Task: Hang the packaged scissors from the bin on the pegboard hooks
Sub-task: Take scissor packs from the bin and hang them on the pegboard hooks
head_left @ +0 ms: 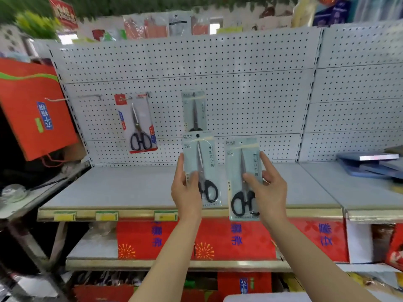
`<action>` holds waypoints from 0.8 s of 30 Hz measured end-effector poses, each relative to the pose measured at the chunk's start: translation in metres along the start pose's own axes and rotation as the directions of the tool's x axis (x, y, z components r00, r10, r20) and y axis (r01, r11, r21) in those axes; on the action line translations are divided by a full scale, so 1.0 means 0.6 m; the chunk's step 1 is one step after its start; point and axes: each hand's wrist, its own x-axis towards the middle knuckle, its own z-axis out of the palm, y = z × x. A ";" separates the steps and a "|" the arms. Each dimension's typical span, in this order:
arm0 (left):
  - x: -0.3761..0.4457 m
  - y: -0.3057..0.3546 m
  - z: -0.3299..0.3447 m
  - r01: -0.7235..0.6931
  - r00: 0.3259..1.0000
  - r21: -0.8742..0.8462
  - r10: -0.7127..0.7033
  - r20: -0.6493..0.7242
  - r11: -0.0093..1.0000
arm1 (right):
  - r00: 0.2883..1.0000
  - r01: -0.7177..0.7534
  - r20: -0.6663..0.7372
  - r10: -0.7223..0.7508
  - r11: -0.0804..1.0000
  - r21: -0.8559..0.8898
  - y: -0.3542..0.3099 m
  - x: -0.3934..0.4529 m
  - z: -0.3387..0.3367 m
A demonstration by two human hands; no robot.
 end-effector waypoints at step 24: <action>0.285 0.031 0.110 -0.025 0.999 -0.012 0.026 0.038 1.000 | 0.994 0.103 -0.051 -0.100 0.992 0.068 -0.063 0.133 0.163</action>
